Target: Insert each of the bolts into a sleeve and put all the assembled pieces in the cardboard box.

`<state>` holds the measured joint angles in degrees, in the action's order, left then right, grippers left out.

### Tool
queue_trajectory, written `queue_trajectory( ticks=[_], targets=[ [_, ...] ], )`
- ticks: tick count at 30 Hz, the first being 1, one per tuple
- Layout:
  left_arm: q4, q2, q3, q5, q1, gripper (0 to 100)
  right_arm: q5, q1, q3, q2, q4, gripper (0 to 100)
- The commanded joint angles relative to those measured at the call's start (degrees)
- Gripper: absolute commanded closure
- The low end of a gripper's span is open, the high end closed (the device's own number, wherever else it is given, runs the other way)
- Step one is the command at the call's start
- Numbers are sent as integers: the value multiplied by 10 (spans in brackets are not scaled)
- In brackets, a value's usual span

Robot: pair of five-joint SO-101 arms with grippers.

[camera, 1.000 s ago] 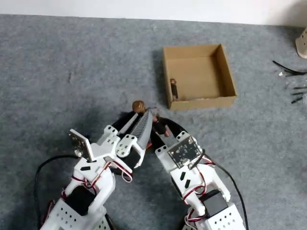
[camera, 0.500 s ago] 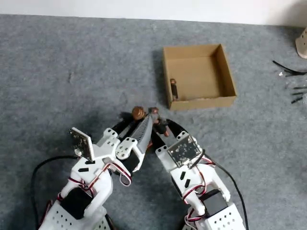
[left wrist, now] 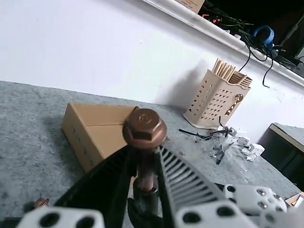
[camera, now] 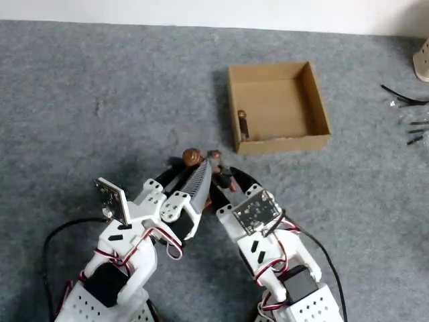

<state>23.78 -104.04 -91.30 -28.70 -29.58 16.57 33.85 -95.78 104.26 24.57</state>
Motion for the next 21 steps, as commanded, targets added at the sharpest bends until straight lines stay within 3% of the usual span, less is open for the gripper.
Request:
queue_trajectory(
  ticks=[1, 4, 13, 21],
  targets=[
    [5, 7, 8, 5, 8, 993, 4, 13, -32, 11, -18, 994],
    [-15, 27, 6, 6, 1, 993, 4, 13, -32, 11, -18, 994],
    [-51, 247, 70, 6, 4, 993, 4, 9, -36, 11, -18, 994],
    [-49, 244, 71, 6, 3, 979, 37, 10, -36, 11, -18, 994]
  ],
)
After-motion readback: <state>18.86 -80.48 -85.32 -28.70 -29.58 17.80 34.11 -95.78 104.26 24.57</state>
